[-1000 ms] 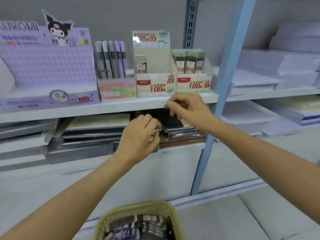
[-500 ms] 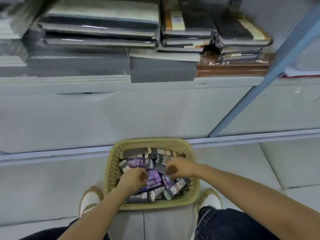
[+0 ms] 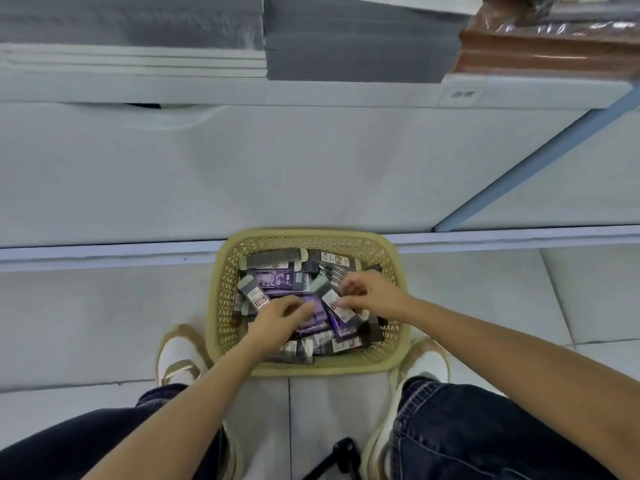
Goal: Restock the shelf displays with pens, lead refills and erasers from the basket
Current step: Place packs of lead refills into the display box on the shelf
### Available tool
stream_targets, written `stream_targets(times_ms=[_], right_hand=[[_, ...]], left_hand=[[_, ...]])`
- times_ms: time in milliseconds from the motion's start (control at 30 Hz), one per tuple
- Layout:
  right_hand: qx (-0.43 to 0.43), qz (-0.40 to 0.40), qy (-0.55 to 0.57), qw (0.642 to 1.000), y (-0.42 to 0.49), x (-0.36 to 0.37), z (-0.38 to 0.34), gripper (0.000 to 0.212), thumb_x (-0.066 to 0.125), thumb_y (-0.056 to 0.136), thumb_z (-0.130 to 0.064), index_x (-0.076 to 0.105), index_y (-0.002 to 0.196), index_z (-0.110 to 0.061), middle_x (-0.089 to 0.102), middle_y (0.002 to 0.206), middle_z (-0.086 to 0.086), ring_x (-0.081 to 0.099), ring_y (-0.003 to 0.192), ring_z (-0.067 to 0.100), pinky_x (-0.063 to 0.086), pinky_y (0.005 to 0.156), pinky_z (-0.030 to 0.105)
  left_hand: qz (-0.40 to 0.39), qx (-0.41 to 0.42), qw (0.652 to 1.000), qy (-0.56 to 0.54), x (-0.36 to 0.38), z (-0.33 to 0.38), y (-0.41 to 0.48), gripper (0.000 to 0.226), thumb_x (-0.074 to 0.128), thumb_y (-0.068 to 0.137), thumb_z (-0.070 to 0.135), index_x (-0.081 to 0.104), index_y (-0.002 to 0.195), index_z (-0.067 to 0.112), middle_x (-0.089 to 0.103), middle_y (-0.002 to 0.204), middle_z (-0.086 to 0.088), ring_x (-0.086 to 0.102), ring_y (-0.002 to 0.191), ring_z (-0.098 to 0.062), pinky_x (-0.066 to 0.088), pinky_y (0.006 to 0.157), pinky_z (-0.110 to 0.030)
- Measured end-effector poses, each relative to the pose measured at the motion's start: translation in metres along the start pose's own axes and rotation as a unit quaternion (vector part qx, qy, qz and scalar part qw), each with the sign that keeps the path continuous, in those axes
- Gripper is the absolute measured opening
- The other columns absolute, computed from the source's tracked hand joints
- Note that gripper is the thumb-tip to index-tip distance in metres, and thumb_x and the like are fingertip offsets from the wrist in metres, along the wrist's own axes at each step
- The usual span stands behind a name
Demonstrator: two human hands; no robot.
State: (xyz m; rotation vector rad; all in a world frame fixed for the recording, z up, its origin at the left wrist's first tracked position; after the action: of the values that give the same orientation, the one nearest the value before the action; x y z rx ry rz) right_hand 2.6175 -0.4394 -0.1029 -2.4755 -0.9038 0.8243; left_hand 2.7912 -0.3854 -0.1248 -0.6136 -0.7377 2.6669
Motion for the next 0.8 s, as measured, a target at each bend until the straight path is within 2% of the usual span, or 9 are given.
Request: stream_targets(times_ms=[133, 200, 233, 300, 367, 467, 533, 667, 800], right_hand=[[-0.018, -0.030, 0.085, 0.996, 0.005, 0.017, -0.026, 0.014, 0.071, 0.086, -0.012, 0.071, 0.100, -0.007, 0.074, 0.089, 0.007, 0.070, 0.079, 0.015, 0.057, 0.075, 0.027], [-0.029, -0.024, 0.055, 0.998, 0.009, 0.018, -0.029, 0.014, 0.069, 0.089, -0.014, 0.073, 0.102, -0.009, 0.073, 0.087, -0.001, 0.068, 0.077, 0.007, 0.055, 0.077, 0.026], [-0.033, 0.010, 0.025, 0.999, 0.012, 0.012, -0.028, 0.014, 0.069, 0.089, -0.016, 0.073, 0.101, -0.011, 0.072, 0.087, -0.005, 0.066, 0.078, 0.004, 0.054, 0.080, 0.027], [-0.014, 0.103, -0.029, 0.994, 0.015, -0.004, -0.018, 0.013, 0.069, 0.088, -0.018, 0.069, 0.100, -0.014, 0.068, 0.093, -0.006, 0.062, 0.085, 0.006, 0.052, 0.088, 0.033], [0.037, 0.158, -0.076, 0.984, 0.017, -0.015, -0.001, 0.031, 0.072, 0.086, -0.024, 0.060, 0.112, -0.013, 0.063, 0.111, 0.002, 0.058, 0.100, 0.015, 0.048, 0.096, 0.036], [0.110, 0.128, -0.168, 0.971, 0.025, -0.004, 0.021, 0.072, 0.075, 0.081, -0.038, 0.040, 0.137, -0.009, 0.045, 0.136, 0.014, 0.048, 0.122, 0.027, 0.038, 0.105, 0.034], [0.108, 0.119, -0.210, 0.965, 0.030, 0.007, 0.025, 0.082, 0.076, 0.080, -0.041, 0.033, 0.143, -0.010, 0.037, 0.140, 0.018, 0.047, 0.123, 0.032, 0.039, 0.106, 0.040], [0.104, 0.125, -0.164, 0.973, 0.032, 0.016, 0.030, 0.071, 0.077, 0.079, -0.037, 0.039, 0.134, -0.011, 0.038, 0.134, 0.015, 0.056, 0.109, 0.030, 0.044, 0.095, 0.034], [0.100, 0.118, -0.137, 0.978, 0.030, 0.018, 0.033, 0.061, 0.075, 0.082, -0.030, 0.043, 0.130, -0.014, 0.040, 0.131, 0.011, 0.058, 0.105, 0.026, 0.043, 0.089, 0.028]], left_hand=[[-0.013, -0.030, 0.961, -0.273, 0.018, 0.021, -0.002, 0.028, 0.052, 0.099, 0.028, 0.065, 0.116, 0.010, 0.071, 0.101, -0.008, 0.067, 0.090, -0.019, 0.053, 0.081, -0.028], [0.033, -0.047, 0.938, -0.341, 0.014, 0.023, -0.002, 0.024, 0.047, 0.101, 0.020, 0.065, 0.111, 0.007, 0.074, 0.096, -0.009, 0.070, 0.087, -0.020, 0.057, 0.074, -0.027], [0.054, -0.060, 0.929, -0.362, 0.010, 0.020, -0.002, 0.024, 0.046, 0.102, 0.019, 0.065, 0.109, 0.006, 0.075, 0.092, -0.008, 0.071, 0.082, -0.019, 0.057, 0.069, -0.026], [0.080, -0.086, 0.916, -0.383, 0.002, 0.012, -0.003, 0.025, 0.045, 0.103, 0.020, 0.063, 0.105, 0.004, 0.075, 0.083, -0.007, 0.072, 0.072, -0.016, 0.057, 0.060, -0.026], [0.090, -0.110, 0.913, -0.382, -0.004, 0.003, -0.003, 0.026, 0.044, 0.104, 0.021, 0.063, 0.102, 0.004, 0.072, 0.073, -0.007, 0.070, 0.061, -0.017, 0.056, 0.053, -0.027], [0.090, -0.132, 0.905, -0.394, -0.004, -0.004, -0.003, 0.021, 0.044, 0.104, 0.020, 0.058, 0.101, 0.004, 0.066, 0.065, -0.009, 0.064, 0.053, -0.020, 0.057, 0.053, -0.032], [0.082, -0.143, 0.900, -0.404, -0.001, -0.006, -0.002, 0.017, 0.045, 0.103, 0.019, 0.055, 0.101, 0.005, 0.065, 0.066, -0.010, 0.062, 0.054, -0.021, 0.058, 0.056, -0.033], [0.070, -0.149, 0.904, -0.395, 0.002, -0.008, 0.002, 0.011, 0.050, 0.101, 0.016, 0.054, 0.099, 0.006, 0.065, 0.069, -0.012, 0.062, 0.054, -0.019, 0.057, 0.055, -0.031], [0.072, -0.161, 0.907, -0.383, 0.002, -0.013, 0.003, 0.008, 0.051, 0.101, 0.014, 0.055, 0.099, 0.007, 0.065, 0.070, -0.011, 0.062, 0.055, -0.018, 0.057, 0.053, -0.029]])
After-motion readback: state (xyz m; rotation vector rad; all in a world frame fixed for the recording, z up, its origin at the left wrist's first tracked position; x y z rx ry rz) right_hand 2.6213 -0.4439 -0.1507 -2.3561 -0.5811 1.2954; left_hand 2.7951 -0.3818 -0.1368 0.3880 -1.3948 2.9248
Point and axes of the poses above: each hand's wrist, its own y-axis towards the middle knuckle, its own x-axis out of the palm, z = x × y, the point moved 7 cm from there along y, towards the middle knuckle
